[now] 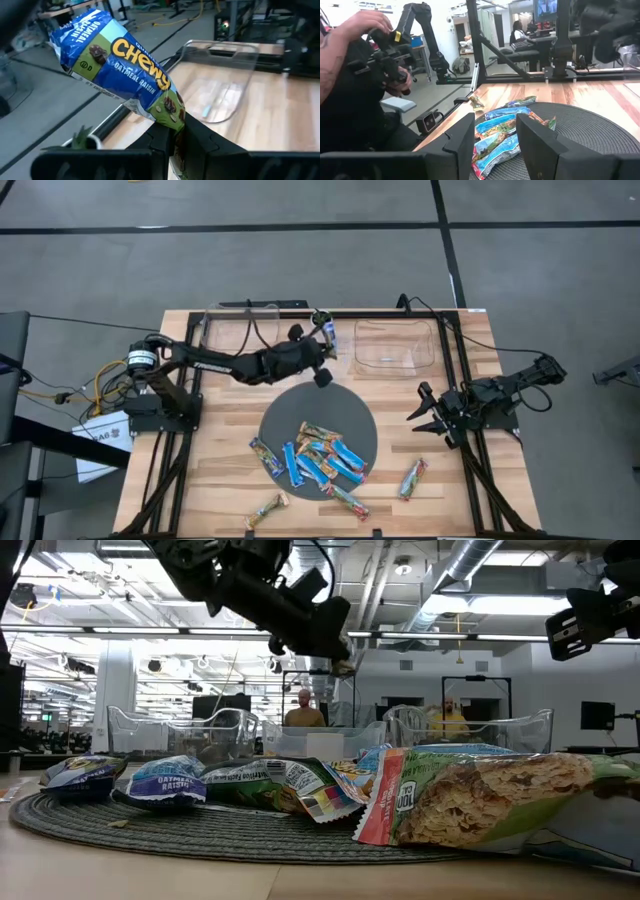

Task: Pick and place Granola Bars by type
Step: Put the blue granola bar into the middle transparent bin

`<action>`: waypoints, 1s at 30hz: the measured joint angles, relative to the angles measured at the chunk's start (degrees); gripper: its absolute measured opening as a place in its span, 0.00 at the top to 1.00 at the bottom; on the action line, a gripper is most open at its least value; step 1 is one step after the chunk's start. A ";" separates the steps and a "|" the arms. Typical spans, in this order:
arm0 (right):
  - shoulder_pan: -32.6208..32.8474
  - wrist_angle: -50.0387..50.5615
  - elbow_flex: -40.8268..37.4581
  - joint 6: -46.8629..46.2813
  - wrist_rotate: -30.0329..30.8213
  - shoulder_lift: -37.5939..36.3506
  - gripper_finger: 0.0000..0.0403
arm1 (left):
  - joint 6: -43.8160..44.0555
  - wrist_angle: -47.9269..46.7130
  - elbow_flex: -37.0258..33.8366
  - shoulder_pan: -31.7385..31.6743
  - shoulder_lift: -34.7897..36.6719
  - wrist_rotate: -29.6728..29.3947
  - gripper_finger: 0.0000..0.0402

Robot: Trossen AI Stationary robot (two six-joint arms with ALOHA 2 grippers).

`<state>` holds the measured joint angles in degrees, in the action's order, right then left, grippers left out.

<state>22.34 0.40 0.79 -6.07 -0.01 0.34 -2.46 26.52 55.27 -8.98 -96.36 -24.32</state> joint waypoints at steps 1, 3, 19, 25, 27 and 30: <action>0.01 0.00 0.00 0.00 0.00 0.00 0.65 | -0.01 -0.27 0.00 -0.31 0.00 0.00 0.93; 0.01 0.00 -0.01 0.00 0.00 0.01 0.66 | -0.01 -0.34 0.00 -0.67 0.00 0.01 0.93; 0.01 0.01 0.00 0.00 0.00 0.01 0.66 | 9.85 -15.94 0.00 -5.16 0.00 0.00 0.93; 0.01 0.02 -0.01 0.00 0.00 0.00 0.66 | 15.44 -24.28 0.00 -6.92 0.00 3.21 0.93; 0.01 0.02 -0.01 0.00 0.00 0.02 0.66 | 16.80 -26.49 0.00 -7.16 0.00 4.57 0.93; 0.01 0.01 0.01 0.00 0.00 0.00 0.66 | 17.51 -29.18 0.00 -7.43 0.00 5.63 0.93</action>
<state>22.35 0.42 0.79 -6.07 -0.01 0.34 15.05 -2.66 55.27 -16.41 -96.36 -18.69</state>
